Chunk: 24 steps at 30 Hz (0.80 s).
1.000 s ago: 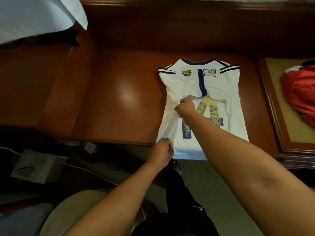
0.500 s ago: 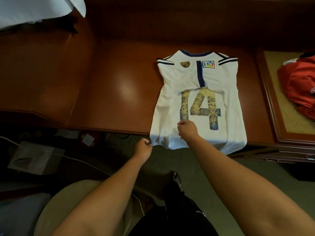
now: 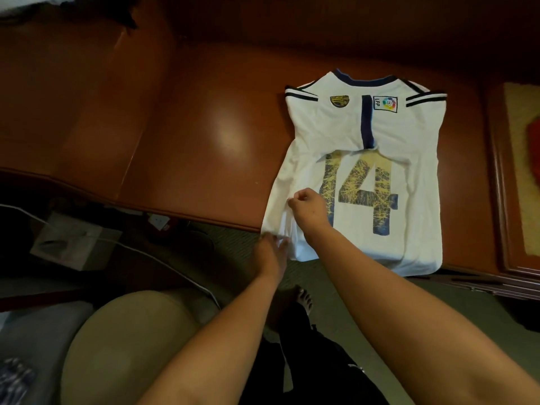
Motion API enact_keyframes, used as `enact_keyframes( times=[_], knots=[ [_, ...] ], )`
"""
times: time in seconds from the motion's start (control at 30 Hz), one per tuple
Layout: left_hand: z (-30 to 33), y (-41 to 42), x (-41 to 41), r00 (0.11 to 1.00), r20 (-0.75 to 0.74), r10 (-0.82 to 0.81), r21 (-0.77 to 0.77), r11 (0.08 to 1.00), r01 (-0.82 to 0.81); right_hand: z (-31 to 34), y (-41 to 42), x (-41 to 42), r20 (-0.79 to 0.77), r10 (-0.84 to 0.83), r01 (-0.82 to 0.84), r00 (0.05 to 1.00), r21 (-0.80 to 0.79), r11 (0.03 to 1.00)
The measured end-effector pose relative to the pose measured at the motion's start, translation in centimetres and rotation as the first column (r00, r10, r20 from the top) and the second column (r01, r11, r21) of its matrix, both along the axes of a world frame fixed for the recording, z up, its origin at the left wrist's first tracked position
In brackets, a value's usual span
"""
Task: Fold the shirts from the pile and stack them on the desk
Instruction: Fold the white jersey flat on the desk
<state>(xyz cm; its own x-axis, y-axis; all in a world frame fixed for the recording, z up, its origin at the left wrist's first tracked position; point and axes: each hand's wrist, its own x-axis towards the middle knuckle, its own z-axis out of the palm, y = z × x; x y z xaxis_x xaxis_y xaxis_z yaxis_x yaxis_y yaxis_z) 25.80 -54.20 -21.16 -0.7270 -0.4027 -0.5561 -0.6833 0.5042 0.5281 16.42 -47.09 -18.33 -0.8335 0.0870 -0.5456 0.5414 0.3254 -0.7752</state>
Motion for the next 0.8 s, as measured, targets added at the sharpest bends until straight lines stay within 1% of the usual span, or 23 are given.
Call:
enact_keyframes(
  times=[0.1,0.23,0.37,0.43,0.47,0.53,0.57,0.6,0.7,0.8],
  knots=[
    [0.8,-0.1,0.0,0.999,0.004,-0.042,-0.048,0.998,0.042,0.4,0.3,0.1,0.020,-0.008,0.009,1.000,-0.051,0.999],
    [2.5,-0.8,0.5,0.988,-0.052,-0.144,-0.132,0.982,0.136,1.5,0.8,0.1,0.034,-0.025,0.026,0.999,-0.032,0.999],
    [3.9,-0.7,1.2,0.959,-0.100,-0.266,-0.219,0.946,0.240,2.5,1.4,0.1,0.019,-0.032,0.033,0.999,-0.052,0.998],
    [4.4,0.0,1.3,0.931,-0.096,-0.352,-0.177,0.927,0.332,3.1,1.8,0.1,-0.006,-0.040,0.039,0.999,-0.069,0.997],
    [4.4,0.4,1.2,0.915,-0.091,-0.392,-0.112,0.917,0.382,3.5,2.1,0.1,-0.002,-0.051,0.050,0.999,-0.088,0.995],
    [4.5,0.7,1.2,0.880,-0.080,-0.468,0.012,0.882,0.470,3.8,2.9,0.0,0.042,-0.060,0.066,0.997,-0.163,0.984],
    [4.5,0.4,0.9,0.867,-0.084,-0.491,0.030,0.869,0.495,3.6,3.4,0.0,0.060,-0.053,0.064,0.997,-0.186,0.981],
    [4.5,0.0,0.5,0.864,-0.098,-0.494,0.030,0.866,0.498,3.5,4.0,0.2,0.060,-0.019,0.029,0.998,-0.165,0.986],
    [4.9,-2.3,-2.1,0.846,-0.167,-0.507,-0.051,0.861,0.506,2.7,5.7,1.4,0.021,0.120,-0.120,0.993,0.046,0.992],
    [4.4,-4.4,-6.5,0.755,-0.201,-0.625,-0.206,0.780,0.591,2.0,6.5,4.0,-0.024,0.124,-0.118,0.992,0.168,0.979]
  ],
)
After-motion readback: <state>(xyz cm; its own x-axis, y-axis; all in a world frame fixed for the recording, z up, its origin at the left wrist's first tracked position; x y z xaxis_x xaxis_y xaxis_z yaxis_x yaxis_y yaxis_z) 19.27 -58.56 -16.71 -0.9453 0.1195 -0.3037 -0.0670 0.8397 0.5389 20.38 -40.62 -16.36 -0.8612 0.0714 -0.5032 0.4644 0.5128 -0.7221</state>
